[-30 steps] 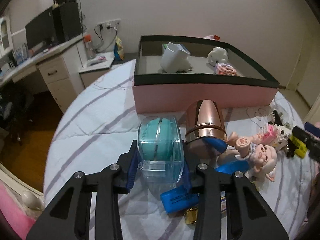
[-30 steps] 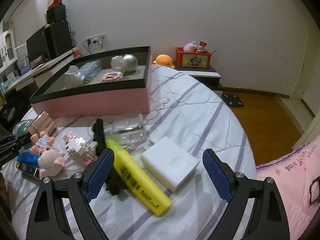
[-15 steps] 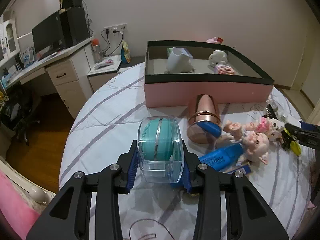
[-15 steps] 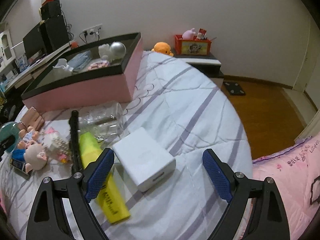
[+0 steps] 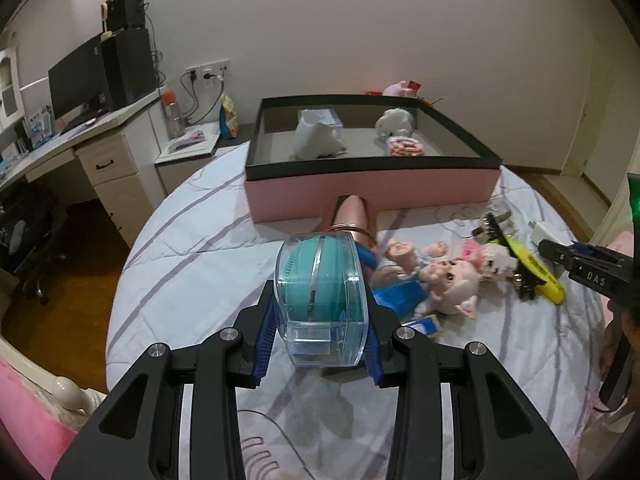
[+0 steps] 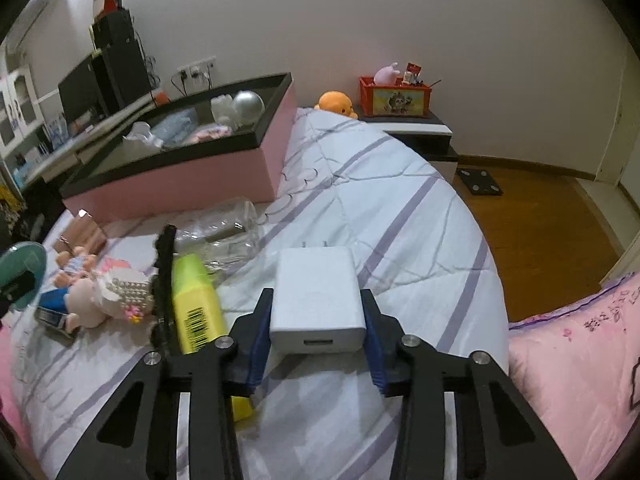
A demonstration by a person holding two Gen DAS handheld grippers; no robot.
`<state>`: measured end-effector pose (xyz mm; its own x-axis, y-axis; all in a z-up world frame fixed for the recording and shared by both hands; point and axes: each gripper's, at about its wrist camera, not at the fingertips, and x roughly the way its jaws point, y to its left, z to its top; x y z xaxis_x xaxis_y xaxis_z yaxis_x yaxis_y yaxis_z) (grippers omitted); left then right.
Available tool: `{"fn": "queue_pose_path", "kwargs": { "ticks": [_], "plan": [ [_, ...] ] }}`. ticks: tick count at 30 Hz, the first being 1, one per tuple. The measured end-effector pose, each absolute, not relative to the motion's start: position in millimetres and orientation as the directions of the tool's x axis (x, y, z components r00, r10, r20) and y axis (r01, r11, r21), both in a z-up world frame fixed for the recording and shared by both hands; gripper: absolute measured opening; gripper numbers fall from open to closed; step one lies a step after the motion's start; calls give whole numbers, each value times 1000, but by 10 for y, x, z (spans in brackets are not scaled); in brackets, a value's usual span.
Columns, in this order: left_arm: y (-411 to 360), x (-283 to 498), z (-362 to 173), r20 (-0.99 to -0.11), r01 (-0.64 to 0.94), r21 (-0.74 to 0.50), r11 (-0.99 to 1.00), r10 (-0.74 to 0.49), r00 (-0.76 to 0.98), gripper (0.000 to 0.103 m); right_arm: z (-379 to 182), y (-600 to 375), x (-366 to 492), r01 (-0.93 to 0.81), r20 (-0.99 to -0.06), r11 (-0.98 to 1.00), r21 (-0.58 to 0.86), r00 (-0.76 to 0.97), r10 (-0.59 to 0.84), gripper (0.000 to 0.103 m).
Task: Organize rigid objects
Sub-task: 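Grasp the white power adapter with the right gripper, then carry the tape dispenser and power adapter over the pink box and release both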
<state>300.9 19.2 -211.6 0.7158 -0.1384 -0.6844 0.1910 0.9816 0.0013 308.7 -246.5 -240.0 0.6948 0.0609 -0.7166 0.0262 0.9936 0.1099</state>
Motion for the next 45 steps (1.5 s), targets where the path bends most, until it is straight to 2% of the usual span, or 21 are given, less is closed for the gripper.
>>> {"fn": "queue_pose_path", "kwargs": {
  "ticks": [13, 26, 33, 45],
  "plan": [
    [127, 2763, -1933, -647, 209, -32, 977, -180, 741, 38, -2049, -2037, 2764, -83, -622, 983, 164, 764, 169, 41],
    [-94, 2444, -1362, -483, 206, -33, 978, -196, 853, 38, -1484, -1371, 2495, -220, -499, 965, 139, 827, 260, 41],
    [-119, 2323, -1161, -413, 150, 19, 989, -129, 902, 38, -1311, -1334, 2394, -231, -455, 964, 132, 850, 266, 41],
    [-221, 2358, -931, -336, 137, 90, 987, -99, 937, 38, -1040, -1312, 2468, -245, -401, 964, 104, 877, 266, 41]
  ]
}}
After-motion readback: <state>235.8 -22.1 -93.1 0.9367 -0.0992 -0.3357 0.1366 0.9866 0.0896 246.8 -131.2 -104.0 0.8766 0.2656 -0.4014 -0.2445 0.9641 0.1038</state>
